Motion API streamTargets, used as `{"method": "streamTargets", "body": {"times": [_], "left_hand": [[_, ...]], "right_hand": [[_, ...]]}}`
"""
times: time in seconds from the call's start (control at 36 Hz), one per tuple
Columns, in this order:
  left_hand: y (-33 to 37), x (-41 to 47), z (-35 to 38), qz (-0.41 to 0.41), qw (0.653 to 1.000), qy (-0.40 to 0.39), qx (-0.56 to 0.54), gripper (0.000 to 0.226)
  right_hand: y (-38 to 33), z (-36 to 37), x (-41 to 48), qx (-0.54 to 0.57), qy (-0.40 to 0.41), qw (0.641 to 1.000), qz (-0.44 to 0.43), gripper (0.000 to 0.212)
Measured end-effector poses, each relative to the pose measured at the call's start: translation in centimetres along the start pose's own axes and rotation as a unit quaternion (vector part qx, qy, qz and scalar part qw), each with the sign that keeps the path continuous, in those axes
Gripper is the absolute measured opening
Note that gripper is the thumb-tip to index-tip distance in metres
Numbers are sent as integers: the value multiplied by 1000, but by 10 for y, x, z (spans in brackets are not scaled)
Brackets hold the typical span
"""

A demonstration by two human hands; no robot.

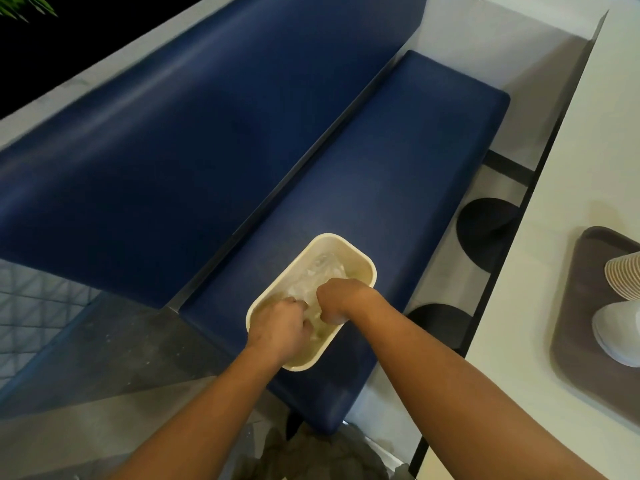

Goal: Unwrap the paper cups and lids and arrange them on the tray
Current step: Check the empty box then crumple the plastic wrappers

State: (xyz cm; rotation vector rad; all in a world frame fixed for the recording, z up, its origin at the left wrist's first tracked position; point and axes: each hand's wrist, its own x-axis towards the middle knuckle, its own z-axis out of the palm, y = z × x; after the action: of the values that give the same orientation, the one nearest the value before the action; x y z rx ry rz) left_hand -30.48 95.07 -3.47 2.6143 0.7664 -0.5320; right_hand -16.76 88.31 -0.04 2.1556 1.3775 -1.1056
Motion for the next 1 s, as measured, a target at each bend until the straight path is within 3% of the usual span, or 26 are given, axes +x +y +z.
{"method": "streamTargets", "body": {"times": [0.08,0.17,0.25,0.39,0.53,0.72,0.92,1.0], "left_hand": [[-1,-7,-7,-34,995,88,-17,34],[-5,-7,-7,-33,994,97,-49,43],[-6,-3,-4,-23,994,76,-75,64],[1,8,4,-30,997,15,-66,89],[2,18,17,-44,994,-44,-95,104],[-1,28,34,-44,989,-75,-120,111],[-2,31,39,-44,985,-100,-135,104],[1,28,35,-43,988,-103,-110,84]], "right_hand": [[2,-6,-3,14,98,995,7,10],[6,-9,-3,47,175,983,6,21],[7,-6,1,61,148,987,20,54],[3,7,10,66,61,995,39,69],[-1,13,14,66,41,996,31,60],[-2,20,25,26,18,999,30,30],[-2,30,37,44,15,998,43,29],[-5,29,37,57,20,997,41,34]]}}
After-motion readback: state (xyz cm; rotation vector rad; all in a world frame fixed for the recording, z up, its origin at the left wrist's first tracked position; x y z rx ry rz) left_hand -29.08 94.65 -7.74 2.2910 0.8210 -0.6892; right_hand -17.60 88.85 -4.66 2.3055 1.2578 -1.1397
